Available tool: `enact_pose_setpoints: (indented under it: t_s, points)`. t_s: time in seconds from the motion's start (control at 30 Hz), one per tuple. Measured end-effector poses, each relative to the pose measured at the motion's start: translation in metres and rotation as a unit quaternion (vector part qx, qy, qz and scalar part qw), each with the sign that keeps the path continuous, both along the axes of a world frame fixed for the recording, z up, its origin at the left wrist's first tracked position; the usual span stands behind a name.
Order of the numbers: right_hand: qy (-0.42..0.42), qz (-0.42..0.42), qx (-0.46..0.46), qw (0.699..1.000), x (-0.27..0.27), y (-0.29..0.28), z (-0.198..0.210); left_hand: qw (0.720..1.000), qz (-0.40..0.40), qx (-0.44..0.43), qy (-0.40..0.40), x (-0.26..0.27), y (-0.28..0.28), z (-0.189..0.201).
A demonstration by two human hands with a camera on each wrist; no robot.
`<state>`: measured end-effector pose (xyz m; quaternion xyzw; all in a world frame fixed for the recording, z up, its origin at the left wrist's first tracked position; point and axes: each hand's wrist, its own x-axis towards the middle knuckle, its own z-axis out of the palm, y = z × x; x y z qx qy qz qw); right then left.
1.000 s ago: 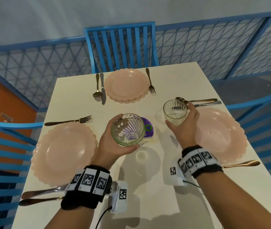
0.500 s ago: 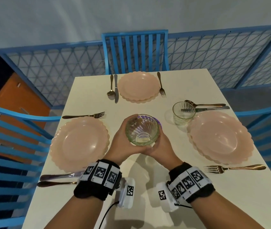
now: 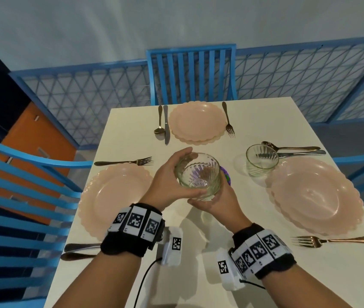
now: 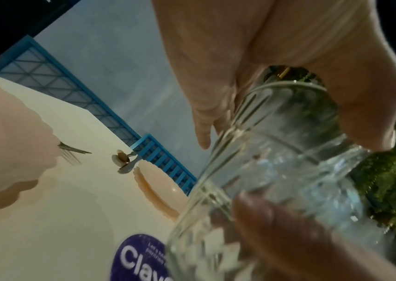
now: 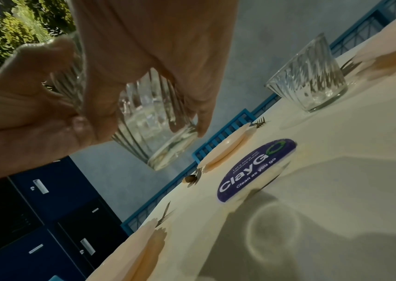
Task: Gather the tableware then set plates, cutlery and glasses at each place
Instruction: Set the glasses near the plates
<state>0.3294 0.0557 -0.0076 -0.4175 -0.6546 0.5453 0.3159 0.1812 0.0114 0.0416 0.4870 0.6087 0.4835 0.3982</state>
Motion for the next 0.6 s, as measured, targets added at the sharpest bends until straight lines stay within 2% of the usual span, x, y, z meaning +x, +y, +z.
enact_pose_setpoints:
  t_s: [0.27,0.4,0.6]
  points:
    - [-0.019,-0.036,-0.008,0.999,0.002,0.024,-0.022,0.993,0.075,0.035,-0.086,-0.039,0.065,0.015]
    - [-0.015,-0.05,-0.023,0.998,0.007,0.034,-0.034,0.992,0.121,0.031,-0.023,-0.062,0.1,0.002]
    - [-0.004,-0.054,-0.041,0.998,0.01,0.041,-0.047,0.984,0.164,-0.044,0.051,-0.08,0.133,-0.048]
